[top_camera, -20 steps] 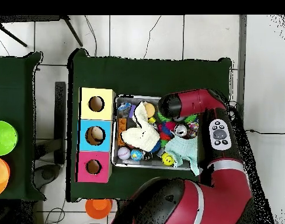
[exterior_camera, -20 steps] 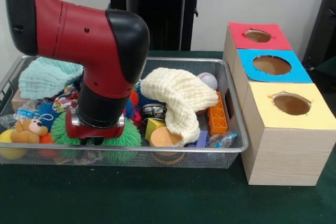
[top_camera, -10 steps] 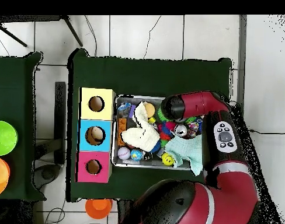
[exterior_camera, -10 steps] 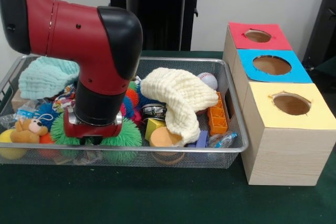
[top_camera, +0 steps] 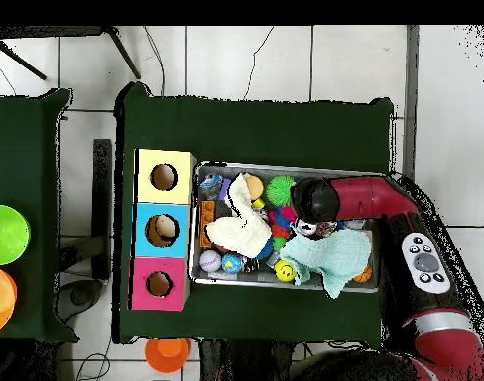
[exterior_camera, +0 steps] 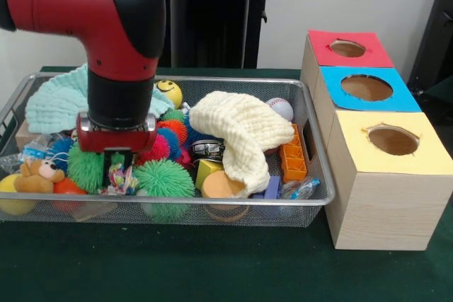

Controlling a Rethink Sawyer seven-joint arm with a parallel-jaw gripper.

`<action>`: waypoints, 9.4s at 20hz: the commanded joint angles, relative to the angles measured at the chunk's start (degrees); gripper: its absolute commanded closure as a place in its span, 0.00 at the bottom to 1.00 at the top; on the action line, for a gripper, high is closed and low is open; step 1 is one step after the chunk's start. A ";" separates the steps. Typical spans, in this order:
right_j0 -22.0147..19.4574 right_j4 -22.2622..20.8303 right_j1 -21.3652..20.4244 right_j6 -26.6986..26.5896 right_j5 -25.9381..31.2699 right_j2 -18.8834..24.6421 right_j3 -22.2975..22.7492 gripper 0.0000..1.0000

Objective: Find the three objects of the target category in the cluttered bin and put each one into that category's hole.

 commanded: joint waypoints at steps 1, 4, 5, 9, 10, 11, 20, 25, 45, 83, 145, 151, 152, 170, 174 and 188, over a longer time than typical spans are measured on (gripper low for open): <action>-3.42 2.85 -9.51 -12.96 0.84 8.32 14.03 1.00; -4.04 2.74 -10.68 -11.84 0.77 9.61 15.20 1.00; -4.31 2.83 -11.05 -11.41 0.64 10.10 15.58 1.00; -5.45 3.58 -12.08 -9.87 -0.29 12.45 16.85 1.00; -5.91 3.90 -12.11 -9.46 -0.72 13.24 17.19 1.00; -6.37 4.22 -12.13 -9.05 -1.14 14.03 17.52 1.00; -15.46 11.22 -10.92 -5.23 -9.06 27.61 22.59 1.00; -23.82 14.36 -6.13 -8.86 -10.09 39.55 26.55 1.00; -10.75 -0.61 -4.00 -6.84 9.10 24.10 17.29 1.00; -2.05 -7.08 -5.56 -6.54 13.64 14.54 11.33 0.00; -4.62 -7.98 -0.99 -6.50 2.27 18.22 12.66 0.00; -3.73 -9.26 -1.59 -6.44 2.73 17.24 12.37 1.00; -3.83 -9.37 -1.59 -6.51 2.42 17.28 12.32 1.00; -7.08 -4.69 -11.01 -3.43 -1.20 22.40 20.47 1.00; -8.16 1.16 -17.68 -3.55 2.76 25.24 24.48 1.00; -5.90 10.98 -25.89 -2.62 5.97 25.98 27.14 1.00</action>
